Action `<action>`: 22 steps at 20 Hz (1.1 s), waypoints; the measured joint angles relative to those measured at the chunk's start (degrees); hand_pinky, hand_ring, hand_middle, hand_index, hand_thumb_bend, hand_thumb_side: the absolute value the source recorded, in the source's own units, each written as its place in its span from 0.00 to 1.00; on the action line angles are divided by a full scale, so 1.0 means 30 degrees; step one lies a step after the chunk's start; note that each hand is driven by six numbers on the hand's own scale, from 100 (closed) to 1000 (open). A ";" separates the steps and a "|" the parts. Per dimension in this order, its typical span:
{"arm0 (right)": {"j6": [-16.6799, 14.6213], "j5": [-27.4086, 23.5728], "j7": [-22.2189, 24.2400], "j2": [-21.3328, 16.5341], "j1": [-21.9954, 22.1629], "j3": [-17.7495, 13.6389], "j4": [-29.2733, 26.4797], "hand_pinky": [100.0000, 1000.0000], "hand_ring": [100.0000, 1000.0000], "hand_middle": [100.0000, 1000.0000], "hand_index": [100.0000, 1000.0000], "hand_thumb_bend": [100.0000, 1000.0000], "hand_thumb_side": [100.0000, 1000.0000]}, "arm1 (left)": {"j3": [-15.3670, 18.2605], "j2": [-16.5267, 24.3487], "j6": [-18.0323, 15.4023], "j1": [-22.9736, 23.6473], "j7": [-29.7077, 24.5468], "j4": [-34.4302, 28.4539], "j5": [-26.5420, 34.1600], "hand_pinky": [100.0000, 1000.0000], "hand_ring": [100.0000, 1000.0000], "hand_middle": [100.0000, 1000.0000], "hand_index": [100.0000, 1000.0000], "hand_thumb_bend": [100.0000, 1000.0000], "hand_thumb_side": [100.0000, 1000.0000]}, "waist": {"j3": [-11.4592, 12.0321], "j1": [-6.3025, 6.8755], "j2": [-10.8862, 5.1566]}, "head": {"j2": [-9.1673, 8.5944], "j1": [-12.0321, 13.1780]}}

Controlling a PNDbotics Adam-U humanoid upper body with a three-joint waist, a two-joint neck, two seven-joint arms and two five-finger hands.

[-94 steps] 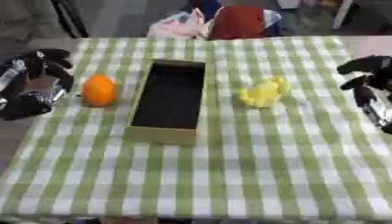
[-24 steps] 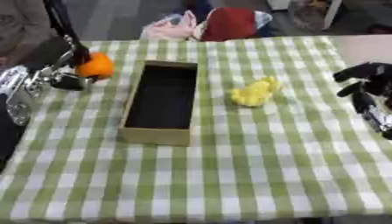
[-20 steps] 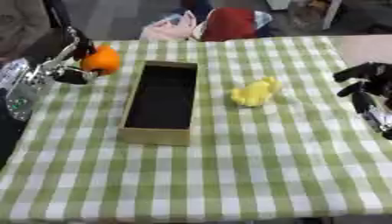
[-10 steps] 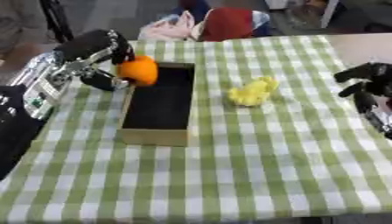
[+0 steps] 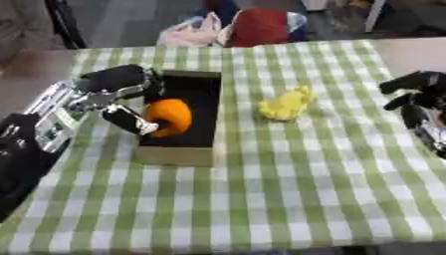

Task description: Pick up objects on the table and place them in the box.

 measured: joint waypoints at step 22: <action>-0.1110 0.0903 0.1099 -0.2872 -0.3620 0.1575 0.2614 0.65 0.82 0.70 0.80 0.10 0.30 | 0.4447 0.0916 0.3828 0.3907 -0.0504 -0.5525 0.7779 0.61 0.55 0.55 0.72 0.06 0.69 | 0.1011 -0.0411 -0.0121 | 0.0003 -0.0568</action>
